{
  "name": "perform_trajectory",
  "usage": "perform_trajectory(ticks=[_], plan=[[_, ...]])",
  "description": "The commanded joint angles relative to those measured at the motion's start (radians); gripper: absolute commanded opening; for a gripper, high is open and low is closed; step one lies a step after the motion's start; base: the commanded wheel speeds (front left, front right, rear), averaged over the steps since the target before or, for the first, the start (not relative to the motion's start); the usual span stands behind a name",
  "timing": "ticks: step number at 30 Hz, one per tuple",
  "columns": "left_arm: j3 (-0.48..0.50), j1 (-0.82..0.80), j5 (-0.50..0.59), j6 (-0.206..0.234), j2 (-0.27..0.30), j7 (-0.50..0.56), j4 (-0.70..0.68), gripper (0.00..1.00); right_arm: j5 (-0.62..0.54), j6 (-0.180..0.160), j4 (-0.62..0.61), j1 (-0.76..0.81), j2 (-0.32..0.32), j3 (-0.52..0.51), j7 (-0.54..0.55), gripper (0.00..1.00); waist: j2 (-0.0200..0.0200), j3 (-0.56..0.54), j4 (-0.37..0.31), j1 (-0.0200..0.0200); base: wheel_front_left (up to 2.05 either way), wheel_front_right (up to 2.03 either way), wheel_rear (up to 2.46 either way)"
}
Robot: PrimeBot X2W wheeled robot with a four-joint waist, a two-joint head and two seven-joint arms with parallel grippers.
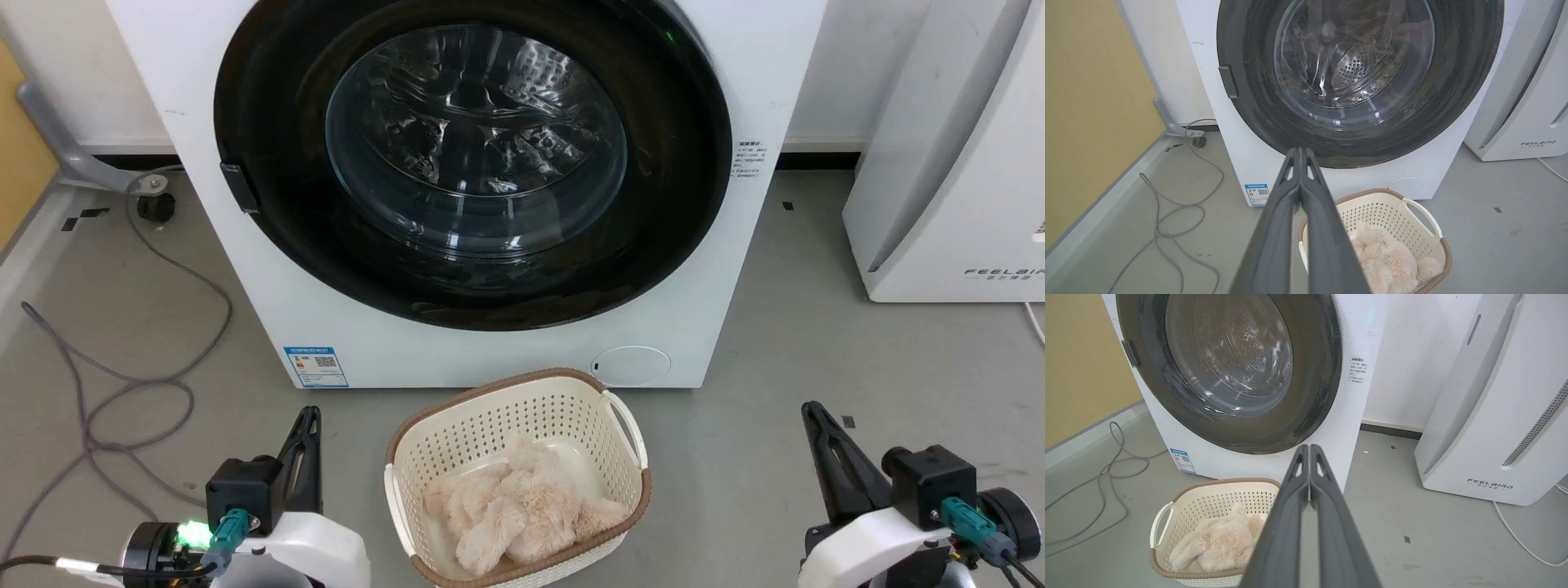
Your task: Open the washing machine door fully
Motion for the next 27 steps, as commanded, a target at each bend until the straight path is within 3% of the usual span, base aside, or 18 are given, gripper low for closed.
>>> perform_trajectory(ticks=[1,4,5,27], plan=[[-0.001,-0.016,0.002,0.003,0.0,0.0,0.002,0.0,-0.008,0.001,0.002,-0.012,0.001,0.0,0.0,0.0,0.0,0.0,0.0,0.0,0.0,0.0,0.0],[-0.001,-0.016,0.002,0.003,0.0,0.0,0.002,0.0,-0.008,0.001,0.002,-0.012,0.001,0.0,0.0,0.0,0.0,0.0,0.0,0.0,0.0,0.0,0.0],[0.0,0.0,0.0,0.0,0.0,0.0,0.0,1.0,0.0,0.0,0.0,0.0,0.0,0.0,-0.001,1.0,0.0,0.0,0.0,0.0,0.0,0.0,0.0],[-0.009,-0.006,-0.023,0.021,0.0,-0.04,0.001,1.0,0.092,0.0,-0.015,-0.005,0.0,-0.028,-0.04,1.0,0.0,0.005,0.0,0.0,0.0,0.0,0.0]])
